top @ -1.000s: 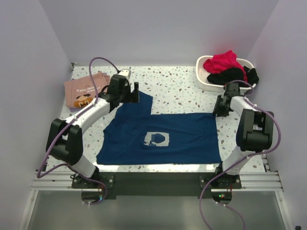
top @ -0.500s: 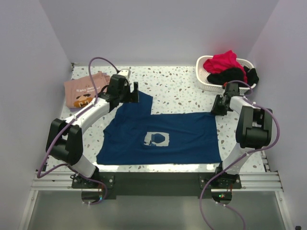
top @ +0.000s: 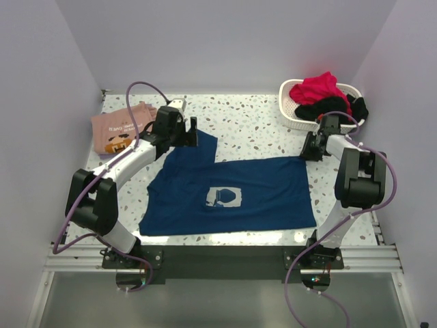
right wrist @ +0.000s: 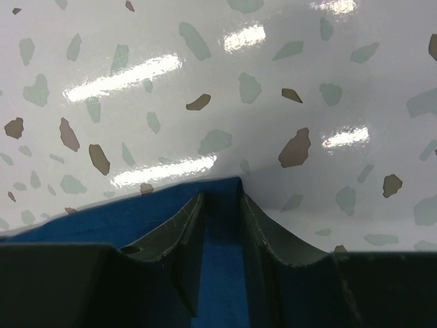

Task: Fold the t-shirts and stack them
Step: Fold the tshirt

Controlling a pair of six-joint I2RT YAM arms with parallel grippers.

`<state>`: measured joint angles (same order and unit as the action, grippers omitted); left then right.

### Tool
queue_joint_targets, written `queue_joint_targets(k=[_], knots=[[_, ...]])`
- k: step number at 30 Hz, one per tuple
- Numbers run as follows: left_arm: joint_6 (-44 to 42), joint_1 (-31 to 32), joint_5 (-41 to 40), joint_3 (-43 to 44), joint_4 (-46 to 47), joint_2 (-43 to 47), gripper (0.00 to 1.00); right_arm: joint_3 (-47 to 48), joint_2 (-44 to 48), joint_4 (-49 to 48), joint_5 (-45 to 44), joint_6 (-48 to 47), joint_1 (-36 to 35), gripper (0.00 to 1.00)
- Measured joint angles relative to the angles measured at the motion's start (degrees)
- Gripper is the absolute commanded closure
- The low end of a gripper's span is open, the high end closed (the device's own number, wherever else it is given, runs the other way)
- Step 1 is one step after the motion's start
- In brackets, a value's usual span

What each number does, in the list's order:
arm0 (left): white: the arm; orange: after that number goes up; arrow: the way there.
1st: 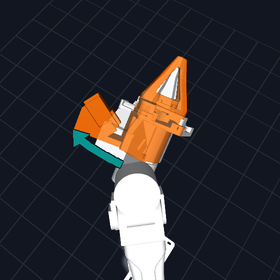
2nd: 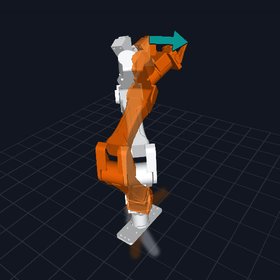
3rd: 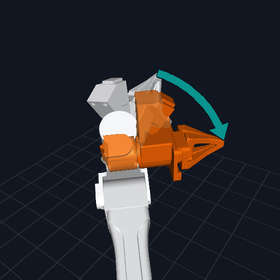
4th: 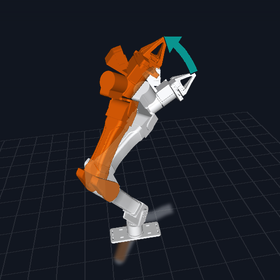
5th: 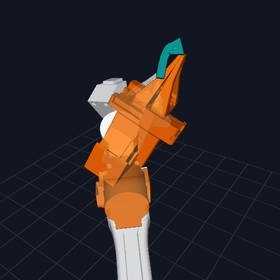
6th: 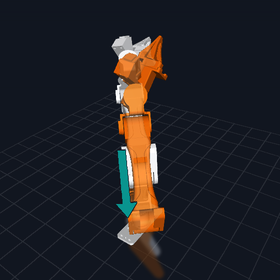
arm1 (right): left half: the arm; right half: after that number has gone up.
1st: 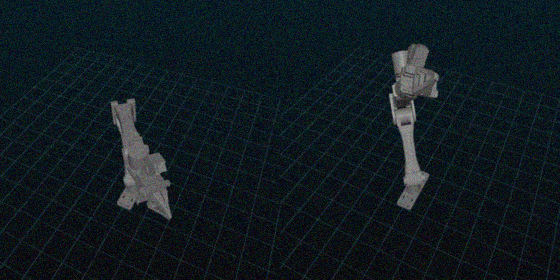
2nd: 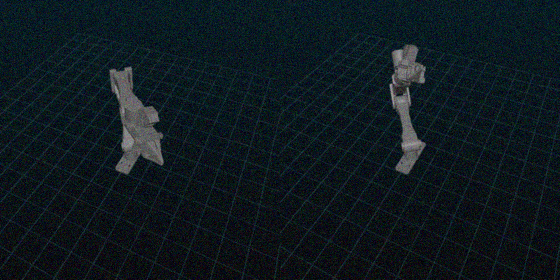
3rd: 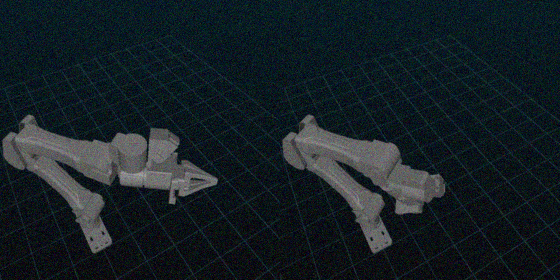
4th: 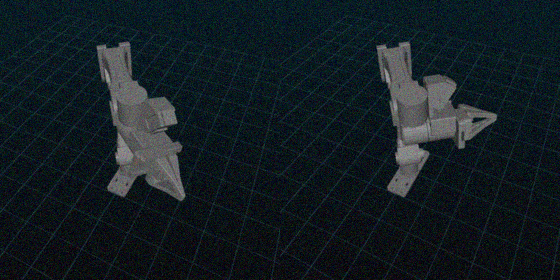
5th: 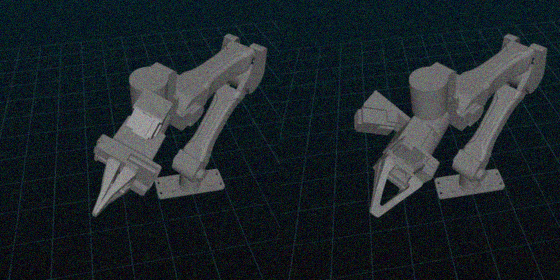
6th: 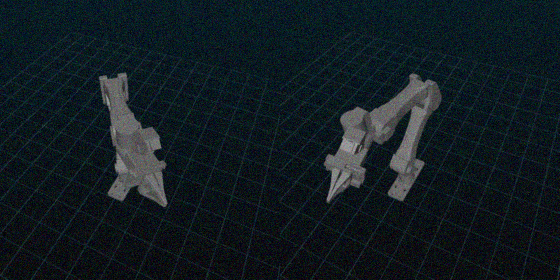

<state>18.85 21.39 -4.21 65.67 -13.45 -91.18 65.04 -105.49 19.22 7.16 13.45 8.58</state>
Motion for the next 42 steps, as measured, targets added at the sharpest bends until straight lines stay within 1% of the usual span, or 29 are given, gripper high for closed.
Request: queue_joint_targets(k=[4, 5, 6, 8, 11, 16, 17, 20, 26, 32, 35, 42], knots=[[0.00, 0.00, 0.00, 0.00, 0.00, -0.09, 0.00, 0.00, 0.00, -0.15, 0.15, 0.00, 0.00, 0.70], [0.00, 0.00, 0.02, 0.00, 0.00, -0.15, 0.00, 0.00, 0.00, -0.22, 0.17, -0.02, 0.00, 0.74], [0.00, 0.00, 0.04, 0.00, 0.00, -0.24, 0.00, 0.00, 0.00, -0.26, 0.17, -0.04, 0.00, 0.76], [0.00, 0.00, 0.20, 0.00, 0.00, -0.52, 0.00, 0.00, -0.02, -0.37, 0.20, -0.09, 0.00, 0.78], [0.00, 0.00, 0.59, 0.00, -0.07, -0.96, 0.00, 0.00, -0.02, -0.37, 0.33, -0.13, 0.00, 0.79], [0.00, 0.00, 1.01, 0.00, -0.11, -1.09, 0.00, 0.00, -0.02, -0.39, 0.37, -0.26, 0.00, 0.89], [0.02, 0.00, 1.03, 0.00, -0.09, -1.14, 0.00, 0.00, -0.02, -0.39, 0.37, -0.26, 0.00, 0.93], [0.00, 0.00, 1.20, 0.00, 0.02, -1.46, 0.00, 0.00, 0.00, -0.37, 0.48, -0.33, 0.00, 1.00], [0.24, 0.00, 2.54, 1.51, 0.39, -5.55, 0.00, -0.37, 1.09, -0.24, 1.57, -0.35, 0.00, 1.00], [1.14, 0.00, 1.55, 9.18, 0.63, -14.43, 0.01, -2.21, 5.70, 0.00, 3.13, 0.04, 0.00, 1.00], [1.53, 0.00, 0.00, 14.16, 0.55, -19.15, 0.04, -2.60, 6.91, -0.07, 3.63, 0.22, 0.00, 1.00], [1.79, 0.00, -4.26, 23.39, 0.55, -27.23, 0.18, -3.43, 7.02, -0.35, 5.38, 0.66, -0.04, 1.00]])
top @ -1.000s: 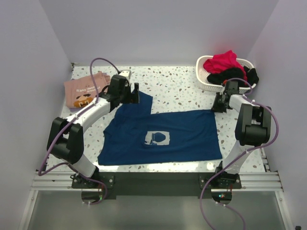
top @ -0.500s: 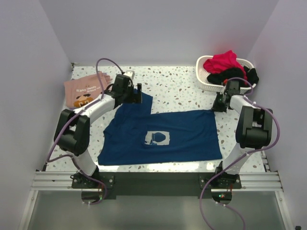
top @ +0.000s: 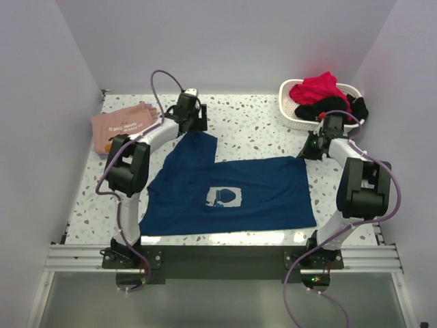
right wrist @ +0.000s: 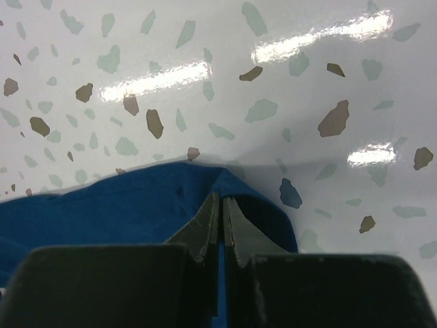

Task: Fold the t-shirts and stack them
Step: Fold the tshirt

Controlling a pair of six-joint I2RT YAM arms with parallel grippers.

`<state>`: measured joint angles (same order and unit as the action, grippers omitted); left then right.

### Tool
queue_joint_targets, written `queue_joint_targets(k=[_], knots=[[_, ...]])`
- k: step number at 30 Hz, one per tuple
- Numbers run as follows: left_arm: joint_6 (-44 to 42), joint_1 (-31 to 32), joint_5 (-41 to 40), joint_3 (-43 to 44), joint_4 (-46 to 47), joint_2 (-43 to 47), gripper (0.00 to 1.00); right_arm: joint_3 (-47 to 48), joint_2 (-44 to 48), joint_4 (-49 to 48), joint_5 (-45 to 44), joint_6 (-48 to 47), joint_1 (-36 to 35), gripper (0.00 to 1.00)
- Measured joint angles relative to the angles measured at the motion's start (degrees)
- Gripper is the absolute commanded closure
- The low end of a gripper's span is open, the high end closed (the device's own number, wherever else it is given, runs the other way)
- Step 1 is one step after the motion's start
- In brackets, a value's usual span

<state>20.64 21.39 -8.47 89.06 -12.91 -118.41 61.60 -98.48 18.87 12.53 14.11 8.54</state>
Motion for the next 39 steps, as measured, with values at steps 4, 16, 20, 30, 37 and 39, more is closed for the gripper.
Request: queue_joint_targets(k=[4, 16, 20, 30, 37, 39], knots=[[-0.02, 0.00, -2.14, 5.77, -0.15, -5.07, 0.23, -0.24, 0.00, -0.07, 0.52, 0.00, -0.33, 1.00], [0.94, -0.07, -7.74, 10.27, -0.55, -12.04, 0.35, -0.24, -0.39, -0.52, 0.70, 0.00, -1.70, 1.00], [1.33, -0.17, -8.50, 10.27, -0.48, -12.09, 0.40, -0.24, -0.90, -0.52, 0.72, 0.00, -1.79, 1.00], [1.31, -1.07, -8.50, 10.64, -0.50, -13.51, 0.60, -0.24, -1.75, -0.57, 0.72, 0.00, -2.10, 1.00], [1.27, -1.36, -8.24, 12.46, 0.00, -14.99, 0.89, -0.24, -1.75, -0.52, 0.68, -0.02, -2.21, 1.00], [1.11, -1.44, -8.11, 12.46, -0.02, -14.99, 0.98, -0.24, -1.75, -0.52, 0.66, -0.02, -2.21, 1.00]])
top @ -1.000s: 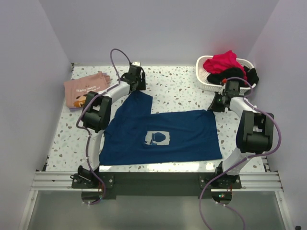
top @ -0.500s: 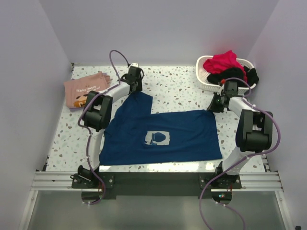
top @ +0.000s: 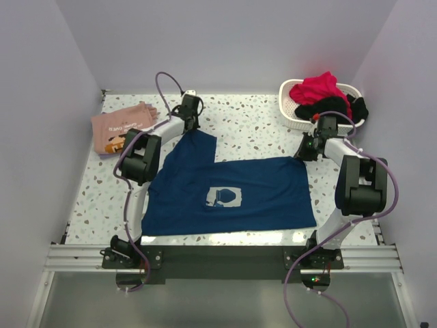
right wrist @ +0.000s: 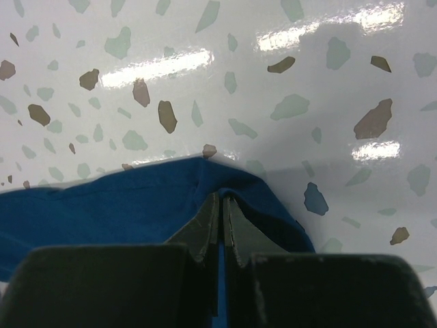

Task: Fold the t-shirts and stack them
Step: Fold the tshirt

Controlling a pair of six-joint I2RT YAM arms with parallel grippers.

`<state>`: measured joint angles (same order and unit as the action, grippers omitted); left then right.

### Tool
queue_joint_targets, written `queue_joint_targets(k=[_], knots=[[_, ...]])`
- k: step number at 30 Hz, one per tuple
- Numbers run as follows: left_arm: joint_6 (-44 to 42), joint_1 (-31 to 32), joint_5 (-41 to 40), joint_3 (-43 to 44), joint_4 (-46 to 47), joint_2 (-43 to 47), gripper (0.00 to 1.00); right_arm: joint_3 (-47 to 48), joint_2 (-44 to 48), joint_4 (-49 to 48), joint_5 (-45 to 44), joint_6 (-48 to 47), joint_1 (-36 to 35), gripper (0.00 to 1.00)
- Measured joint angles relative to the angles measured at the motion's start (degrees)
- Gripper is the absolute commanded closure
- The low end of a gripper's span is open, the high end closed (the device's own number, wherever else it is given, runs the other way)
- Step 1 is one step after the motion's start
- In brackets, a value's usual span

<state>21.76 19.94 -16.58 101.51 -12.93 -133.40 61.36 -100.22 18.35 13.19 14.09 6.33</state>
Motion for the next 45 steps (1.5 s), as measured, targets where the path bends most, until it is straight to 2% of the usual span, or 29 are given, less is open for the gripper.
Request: queue_joint_targets(k=[5, 10, 20, 26, 33, 45], knots=[[-0.37, -0.07, 0.35, -0.20, 0.48, 0.11, 1.00, 0.00, 0.13, 0.33, -0.22, -0.02, 0.00, 1.00], [-0.59, -0.07, 0.72, -7.69, 3.26, 5.46, 1.00, 0.00, 1.77, 1.49, -1.73, 0.00, -0.04, 1.00], [-0.33, -0.11, 0.74, -27.15, 12.09, 26.80, 1.00, -0.72, 8.28, 4.33, -6.03, 0.00, -0.07, 1.00], [0.22, -0.26, -0.59, -40.28, 13.75, 39.56, 1.00, -3.76, 12.33, 6.56, -7.50, 0.00, -0.07, 1.00], [1.92, -0.39, -1.73, -52.94, 12.79, 54.27, 1.00, -6.56, 16.83, 9.38, -8.72, 0.02, -0.07, 1.00], [4.52, -0.44, 0.26, -65.92, 5.46, 77.05, 1.00, -7.78, 22.08, 14.03, -10.82, 0.02, -0.07, 1.00]])
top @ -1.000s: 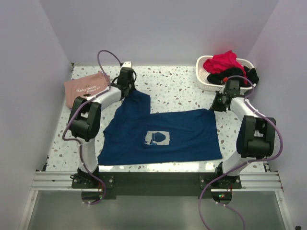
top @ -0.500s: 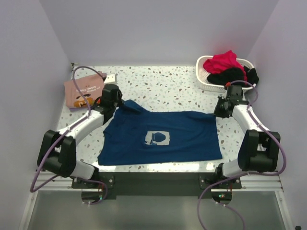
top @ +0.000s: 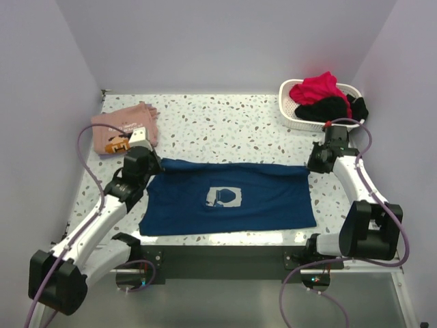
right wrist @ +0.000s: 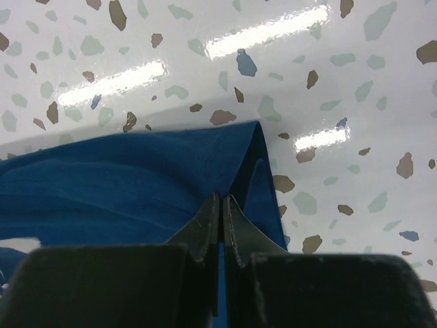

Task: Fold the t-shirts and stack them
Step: Fold the tshirt

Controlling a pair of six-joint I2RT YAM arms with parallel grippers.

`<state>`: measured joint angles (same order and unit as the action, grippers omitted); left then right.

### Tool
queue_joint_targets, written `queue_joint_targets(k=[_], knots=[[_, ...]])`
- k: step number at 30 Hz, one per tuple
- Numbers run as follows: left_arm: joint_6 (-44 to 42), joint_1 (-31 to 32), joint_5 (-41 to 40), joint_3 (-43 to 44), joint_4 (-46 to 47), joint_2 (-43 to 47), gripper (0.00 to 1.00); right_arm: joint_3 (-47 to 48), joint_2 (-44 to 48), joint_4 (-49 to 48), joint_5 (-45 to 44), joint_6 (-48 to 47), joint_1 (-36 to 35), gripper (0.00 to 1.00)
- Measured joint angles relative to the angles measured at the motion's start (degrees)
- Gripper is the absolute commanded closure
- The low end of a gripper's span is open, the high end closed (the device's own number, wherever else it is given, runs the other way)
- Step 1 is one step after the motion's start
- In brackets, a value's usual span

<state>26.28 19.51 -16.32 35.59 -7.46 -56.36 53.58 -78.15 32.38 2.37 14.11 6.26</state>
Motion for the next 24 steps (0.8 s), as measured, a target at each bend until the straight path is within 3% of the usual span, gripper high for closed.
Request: queue_joint_targets(k=[15, 24], knots=[[1.79, 0.02, -1.20, -0.83, -14.29, 16.48, 1.00, -3.72, 3.87, 3.63, -0.33, 0.46, 0.00, 1.00], [4.24, 0.02, -1.49, -0.76, -20.11, 19.65, 1.00, -4.81, 5.62, 4.39, -1.27, 0.68, 0.00, 1.00]])
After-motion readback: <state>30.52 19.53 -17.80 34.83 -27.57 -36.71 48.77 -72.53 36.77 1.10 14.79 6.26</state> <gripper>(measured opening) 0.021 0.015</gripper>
